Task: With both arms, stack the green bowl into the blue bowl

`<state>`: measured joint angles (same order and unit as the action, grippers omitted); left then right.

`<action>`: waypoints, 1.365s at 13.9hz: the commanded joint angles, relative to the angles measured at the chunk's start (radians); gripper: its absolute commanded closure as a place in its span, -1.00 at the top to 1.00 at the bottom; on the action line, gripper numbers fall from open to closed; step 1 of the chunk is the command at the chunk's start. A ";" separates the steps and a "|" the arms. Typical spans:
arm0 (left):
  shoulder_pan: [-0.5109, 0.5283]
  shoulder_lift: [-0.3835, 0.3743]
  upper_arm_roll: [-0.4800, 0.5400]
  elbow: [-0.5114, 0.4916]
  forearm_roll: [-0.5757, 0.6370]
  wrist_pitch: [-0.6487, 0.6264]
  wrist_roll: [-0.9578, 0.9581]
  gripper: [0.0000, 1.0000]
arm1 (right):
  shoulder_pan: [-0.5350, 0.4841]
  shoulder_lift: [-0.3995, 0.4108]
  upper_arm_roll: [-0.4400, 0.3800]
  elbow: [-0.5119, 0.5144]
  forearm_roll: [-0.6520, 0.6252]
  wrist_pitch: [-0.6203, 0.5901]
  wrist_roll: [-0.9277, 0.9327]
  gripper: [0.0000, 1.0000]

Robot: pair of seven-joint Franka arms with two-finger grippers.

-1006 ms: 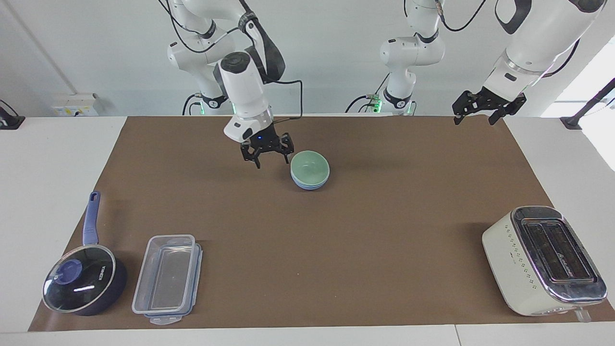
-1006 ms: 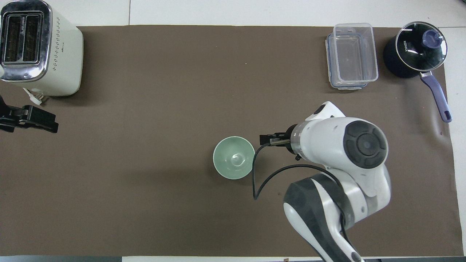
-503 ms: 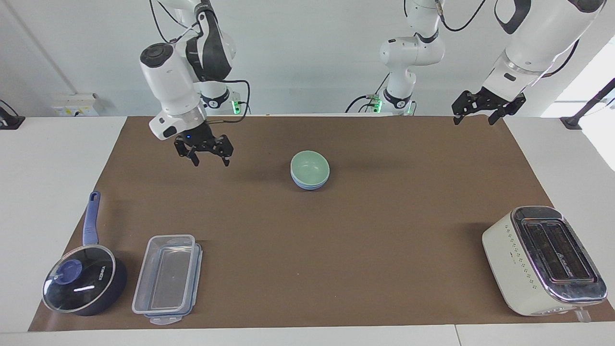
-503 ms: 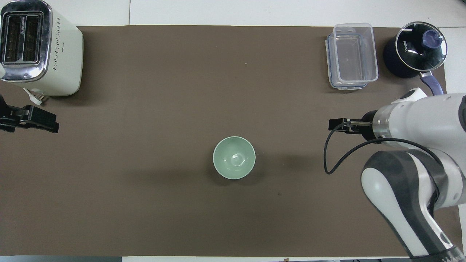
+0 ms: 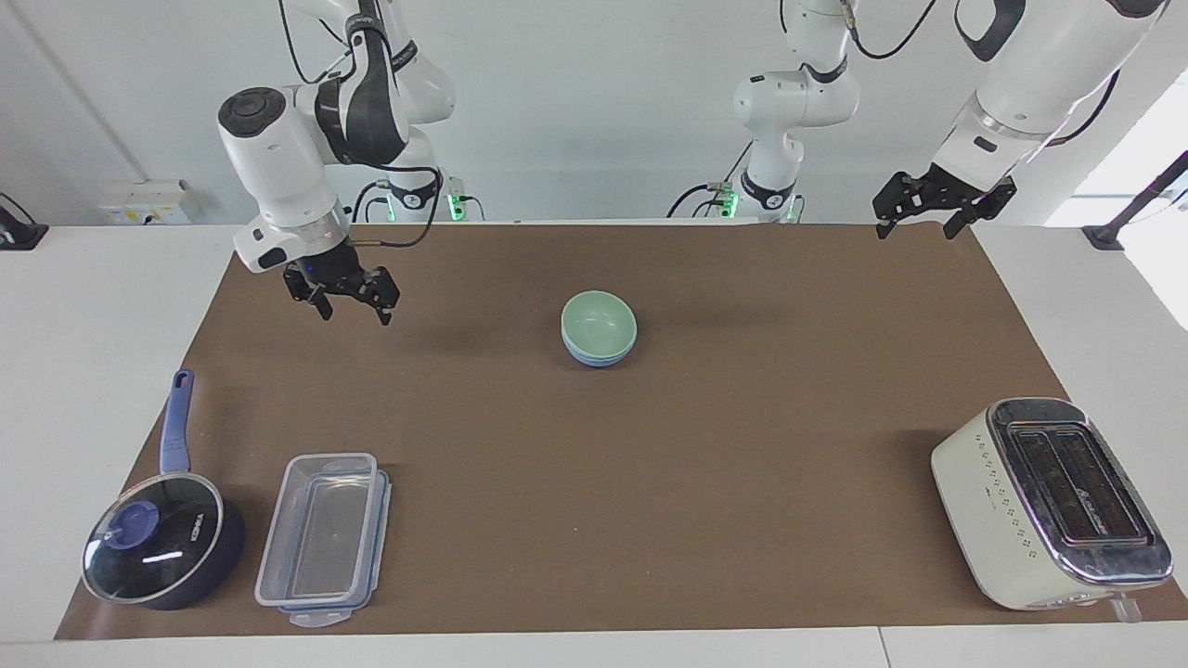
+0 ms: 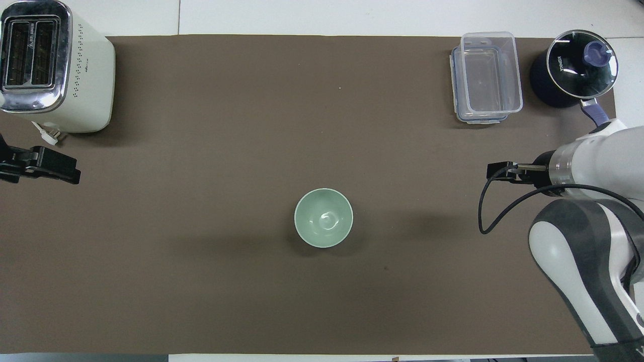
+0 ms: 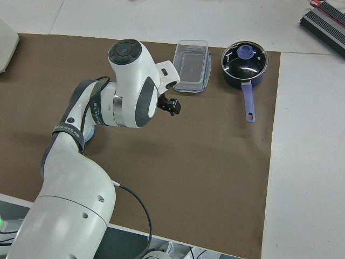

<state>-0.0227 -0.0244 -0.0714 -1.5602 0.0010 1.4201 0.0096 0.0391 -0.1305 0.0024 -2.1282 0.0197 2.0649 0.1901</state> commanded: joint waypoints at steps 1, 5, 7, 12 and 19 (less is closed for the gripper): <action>-0.013 -0.014 0.007 -0.008 -0.009 0.010 0.001 1.00 | -0.031 0.017 0.011 0.101 -0.012 -0.068 -0.012 1.00; -0.003 -0.014 0.008 -0.008 -0.007 0.002 0.001 1.00 | -0.067 0.077 0.013 0.276 -0.014 -0.190 -0.021 1.00; 0.001 -0.014 0.010 -0.008 -0.007 0.003 0.003 1.00 | -0.071 0.097 0.013 0.367 -0.017 -0.279 -0.023 1.00; 0.001 -0.014 0.008 -0.008 -0.007 0.003 0.003 1.00 | -0.071 0.164 0.014 0.553 -0.052 -0.451 -0.041 1.00; 0.001 -0.014 0.008 -0.008 -0.007 0.003 0.003 1.00 | -0.062 0.118 0.014 0.507 -0.038 -0.508 -0.040 1.00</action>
<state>-0.0207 -0.0244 -0.0679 -1.5602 0.0008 1.4201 0.0095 -0.0148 0.0197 0.0090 -1.5884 -0.0192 1.5661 0.1716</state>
